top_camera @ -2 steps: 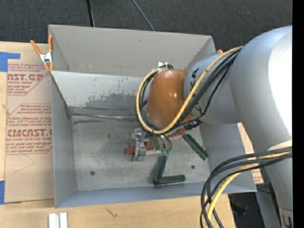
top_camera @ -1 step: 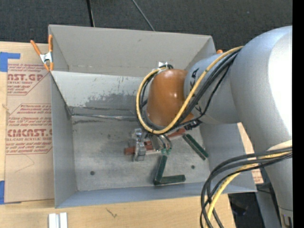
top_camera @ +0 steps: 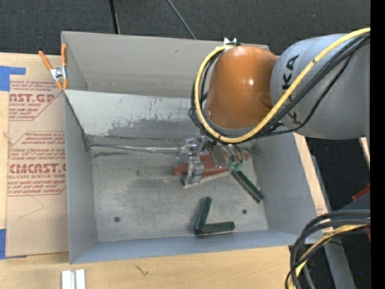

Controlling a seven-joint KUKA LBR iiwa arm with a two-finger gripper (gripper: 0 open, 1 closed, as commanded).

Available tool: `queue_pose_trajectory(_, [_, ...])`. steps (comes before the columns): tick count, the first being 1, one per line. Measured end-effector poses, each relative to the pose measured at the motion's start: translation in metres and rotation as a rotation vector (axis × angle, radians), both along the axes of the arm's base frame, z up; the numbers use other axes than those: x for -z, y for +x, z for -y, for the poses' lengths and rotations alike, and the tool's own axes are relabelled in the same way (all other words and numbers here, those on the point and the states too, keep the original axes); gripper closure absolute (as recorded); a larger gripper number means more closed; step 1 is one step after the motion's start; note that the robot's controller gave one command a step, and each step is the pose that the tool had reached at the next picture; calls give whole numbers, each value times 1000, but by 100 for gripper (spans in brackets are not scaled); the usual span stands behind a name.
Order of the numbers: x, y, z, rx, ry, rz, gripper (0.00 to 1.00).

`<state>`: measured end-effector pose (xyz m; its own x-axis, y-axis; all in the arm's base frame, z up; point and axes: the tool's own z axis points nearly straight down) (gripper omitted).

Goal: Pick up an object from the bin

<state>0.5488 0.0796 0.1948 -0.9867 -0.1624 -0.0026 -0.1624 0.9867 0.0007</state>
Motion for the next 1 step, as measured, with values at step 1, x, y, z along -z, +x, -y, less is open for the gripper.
queue_pose_trajectory(1, [0, 0, 0, 0, 0, 0, 100])
